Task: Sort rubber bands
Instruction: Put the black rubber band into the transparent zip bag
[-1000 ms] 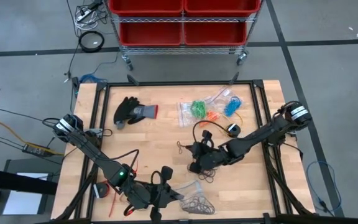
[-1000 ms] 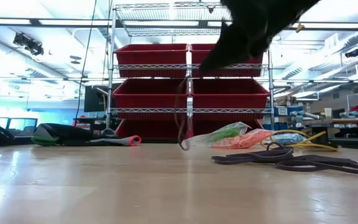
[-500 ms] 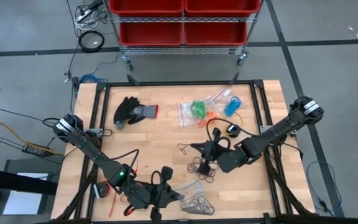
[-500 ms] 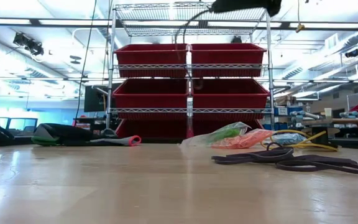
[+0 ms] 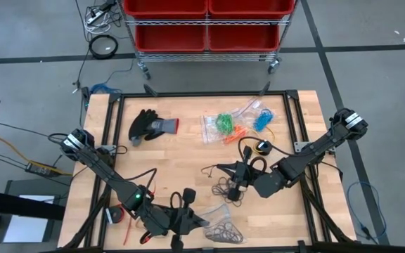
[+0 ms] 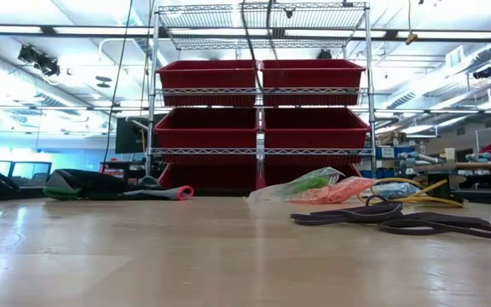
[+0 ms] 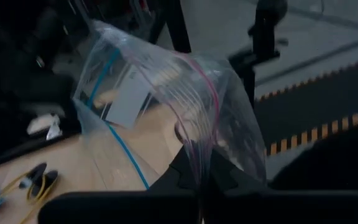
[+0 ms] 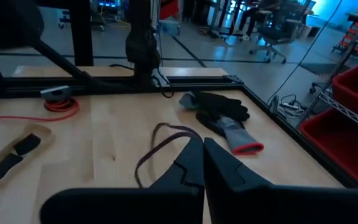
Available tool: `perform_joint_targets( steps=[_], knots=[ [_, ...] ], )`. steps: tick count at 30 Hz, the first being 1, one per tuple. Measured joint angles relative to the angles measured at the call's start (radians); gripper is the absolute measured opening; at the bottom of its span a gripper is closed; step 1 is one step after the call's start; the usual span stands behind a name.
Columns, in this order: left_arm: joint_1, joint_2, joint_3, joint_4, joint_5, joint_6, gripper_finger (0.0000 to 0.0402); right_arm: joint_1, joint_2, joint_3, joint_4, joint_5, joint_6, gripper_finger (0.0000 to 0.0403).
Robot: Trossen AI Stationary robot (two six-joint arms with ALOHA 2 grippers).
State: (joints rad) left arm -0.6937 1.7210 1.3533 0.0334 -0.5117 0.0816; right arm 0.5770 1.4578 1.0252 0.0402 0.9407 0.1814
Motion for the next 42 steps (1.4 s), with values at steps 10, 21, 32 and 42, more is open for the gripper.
perform_joint_targets(
  steps=[10, 21, 32, 42],
  knots=[
    [0.000, 0.000, 0.000, 0.108, 0.000, 0.000, 0.0002, 0.003, 0.000, 0.000, 0.013, 0.000, -0.002, 0.0000],
    [0.000, 0.000, 0.000, -0.040, 0.000, 0.000, 0.0002, 0.003, 0.000, 0.000, 0.025, 0.007, -0.015, 0.0000],
    [0.000, 0.000, 0.000, -0.148, 0.000, 0.015, 0.0002, 0.006, 0.000, 0.000, 0.080, 0.006, -0.103, 0.0000],
    [0.009, 0.002, 0.000, -0.299, 0.000, 0.019, 0.0002, 0.014, 0.001, 0.000, 0.276, -0.131, -0.249, 0.0000]
  ],
)
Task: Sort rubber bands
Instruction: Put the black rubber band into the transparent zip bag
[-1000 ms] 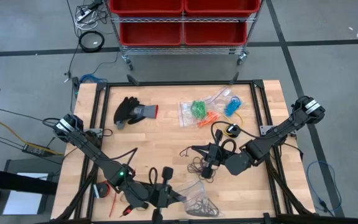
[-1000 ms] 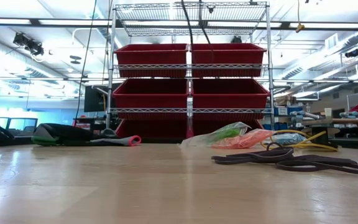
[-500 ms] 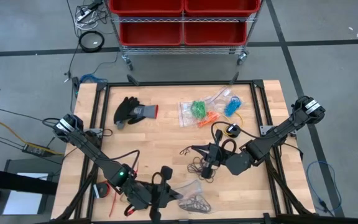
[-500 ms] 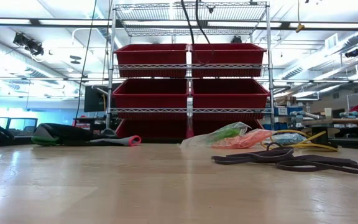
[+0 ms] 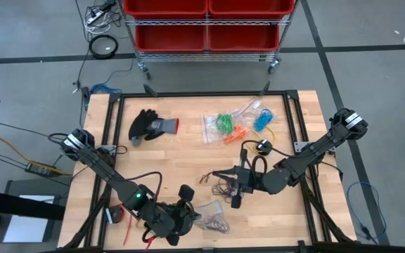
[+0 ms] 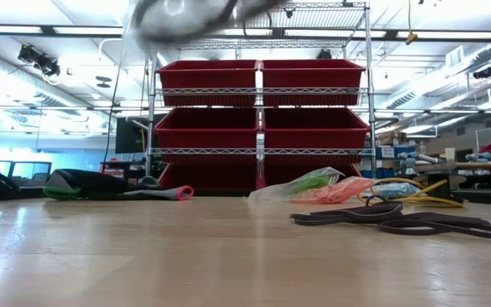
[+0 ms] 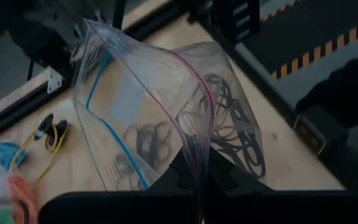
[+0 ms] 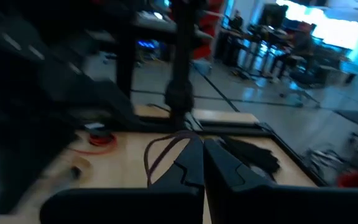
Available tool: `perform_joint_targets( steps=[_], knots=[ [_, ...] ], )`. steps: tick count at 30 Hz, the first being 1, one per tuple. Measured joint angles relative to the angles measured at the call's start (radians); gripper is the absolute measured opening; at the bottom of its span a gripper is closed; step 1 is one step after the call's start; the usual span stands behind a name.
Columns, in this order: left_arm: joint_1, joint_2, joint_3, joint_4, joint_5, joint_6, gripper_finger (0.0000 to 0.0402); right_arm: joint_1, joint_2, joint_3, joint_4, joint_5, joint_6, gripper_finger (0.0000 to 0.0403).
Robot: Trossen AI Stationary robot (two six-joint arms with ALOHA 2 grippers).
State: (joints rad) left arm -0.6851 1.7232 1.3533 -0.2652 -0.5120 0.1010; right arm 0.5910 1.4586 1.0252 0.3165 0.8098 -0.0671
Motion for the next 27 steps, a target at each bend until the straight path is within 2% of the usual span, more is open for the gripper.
perform_joint_targets(
  steps=[7, 13, 17, 27],
  knots=[
    [0.023, 0.007, -0.033, -0.052, 0.000, -0.027, 0.0002, 0.031, 0.000, 0.000, 0.108, -0.081, -0.044, 0.0000],
    [0.047, 0.008, -0.131, 0.043, 0.000, -0.049, 0.0002, 0.057, 0.000, 0.000, 0.171, -0.128, -0.063, 0.0000],
    [0.062, 0.008, -0.169, 0.114, 0.000, -0.058, 0.0002, 0.071, 0.000, 0.004, 0.180, -0.133, -0.061, 0.0000],
    [0.066, 0.008, -0.175, 0.150, 0.000, -0.040, 0.0002, 0.088, 0.034, 0.037, 0.155, -0.124, -0.034, 0.0000]
  ],
)
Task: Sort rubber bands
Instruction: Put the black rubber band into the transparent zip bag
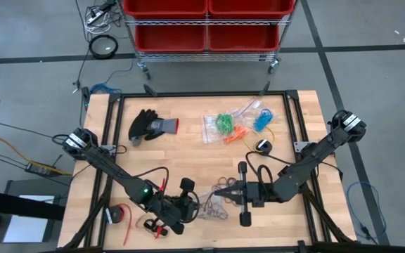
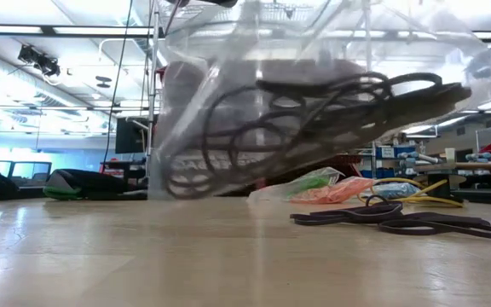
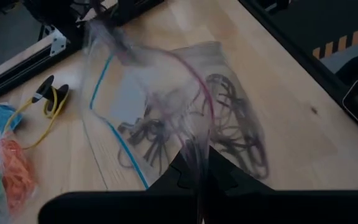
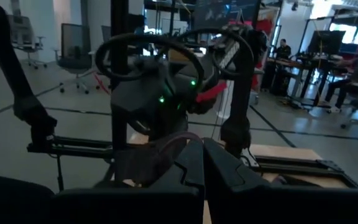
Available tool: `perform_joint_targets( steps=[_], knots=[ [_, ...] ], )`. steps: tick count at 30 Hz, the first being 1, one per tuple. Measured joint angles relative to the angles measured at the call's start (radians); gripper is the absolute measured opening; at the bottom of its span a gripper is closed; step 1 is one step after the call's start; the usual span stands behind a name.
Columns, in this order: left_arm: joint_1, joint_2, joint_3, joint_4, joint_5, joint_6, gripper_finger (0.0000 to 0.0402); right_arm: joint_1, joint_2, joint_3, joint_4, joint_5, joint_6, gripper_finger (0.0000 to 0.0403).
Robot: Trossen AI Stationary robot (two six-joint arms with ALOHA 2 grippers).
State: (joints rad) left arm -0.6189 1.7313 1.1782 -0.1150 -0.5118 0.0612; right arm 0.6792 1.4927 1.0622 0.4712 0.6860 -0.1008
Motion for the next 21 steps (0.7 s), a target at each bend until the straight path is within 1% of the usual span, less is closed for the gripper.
perform_joint_targets(
  steps=[9, 18, 21],
  knots=[
    [0.000, 0.000, 0.000, 0.000, 0.000, -0.008, 0.0002, -0.027, 0.063, 0.000, -0.005, 0.002, 0.039, 0.0000],
    [-0.001, 0.000, 0.000, 0.008, 0.000, 0.008, 0.0002, -0.042, 0.065, -0.001, -0.104, 0.003, 0.130, 0.0000],
    [-0.001, 0.000, 0.000, 0.018, 0.000, 0.020, 0.0002, -0.043, 0.065, -0.001, -0.165, 0.001, 0.184, 0.0000]
  ],
)
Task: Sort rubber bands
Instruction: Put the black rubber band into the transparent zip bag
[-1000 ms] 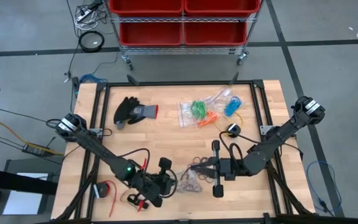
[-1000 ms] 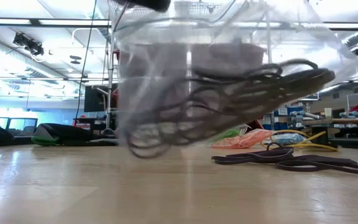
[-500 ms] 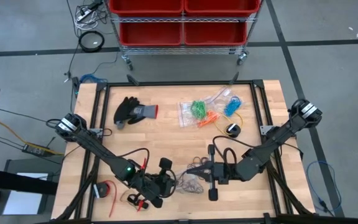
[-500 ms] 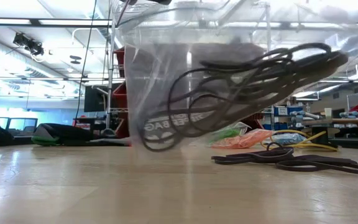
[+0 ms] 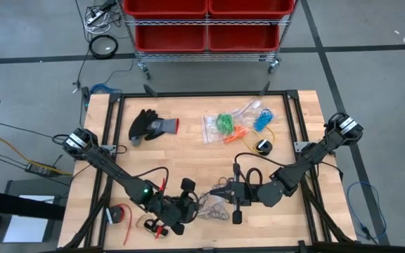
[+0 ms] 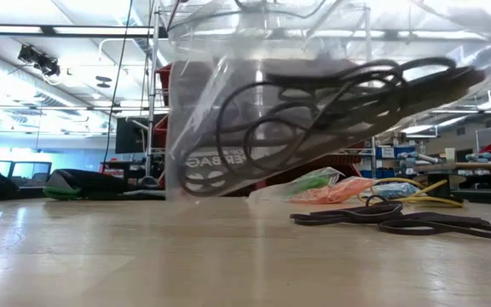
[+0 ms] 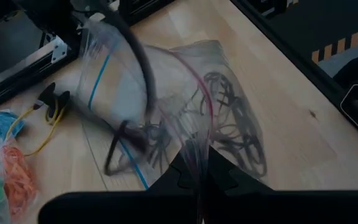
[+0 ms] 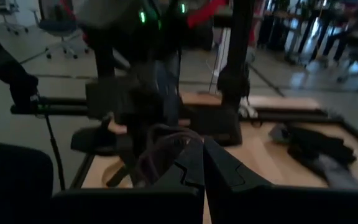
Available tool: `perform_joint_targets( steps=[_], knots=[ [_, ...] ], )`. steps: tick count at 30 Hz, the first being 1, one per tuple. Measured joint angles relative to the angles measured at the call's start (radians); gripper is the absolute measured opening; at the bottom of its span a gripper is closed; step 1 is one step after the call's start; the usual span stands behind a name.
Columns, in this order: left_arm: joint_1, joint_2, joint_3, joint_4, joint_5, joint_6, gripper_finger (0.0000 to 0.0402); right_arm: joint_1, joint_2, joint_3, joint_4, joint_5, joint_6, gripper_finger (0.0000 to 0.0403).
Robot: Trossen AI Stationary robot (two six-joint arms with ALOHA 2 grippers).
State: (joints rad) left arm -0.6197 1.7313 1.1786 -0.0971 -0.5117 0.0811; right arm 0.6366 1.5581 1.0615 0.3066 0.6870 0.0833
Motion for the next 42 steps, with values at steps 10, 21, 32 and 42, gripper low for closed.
perform_joint_targets(
  steps=[10, 21, 32, 42],
  knots=[
    [-0.004, 0.000, 0.001, -0.023, 0.000, 0.108, 0.0002, -0.017, 0.000, 0.000, -0.106, -0.064, 0.156, 0.0000],
    [-0.004, -0.001, 0.124, -0.286, 0.000, 0.124, 0.0002, -0.026, 0.000, 0.000, -0.179, -0.117, 0.243, 0.0000],
    [-0.004, -0.001, 0.216, -0.377, -0.001, 0.122, 0.0002, -0.029, 0.078, 0.164, -0.380, -0.166, 0.201, 0.0000],
    [-0.005, -0.001, 0.221, -0.374, 0.000, 0.101, 0.0002, -0.061, 0.093, 0.325, -0.700, -0.202, 0.208, 0.0000]
  ],
)
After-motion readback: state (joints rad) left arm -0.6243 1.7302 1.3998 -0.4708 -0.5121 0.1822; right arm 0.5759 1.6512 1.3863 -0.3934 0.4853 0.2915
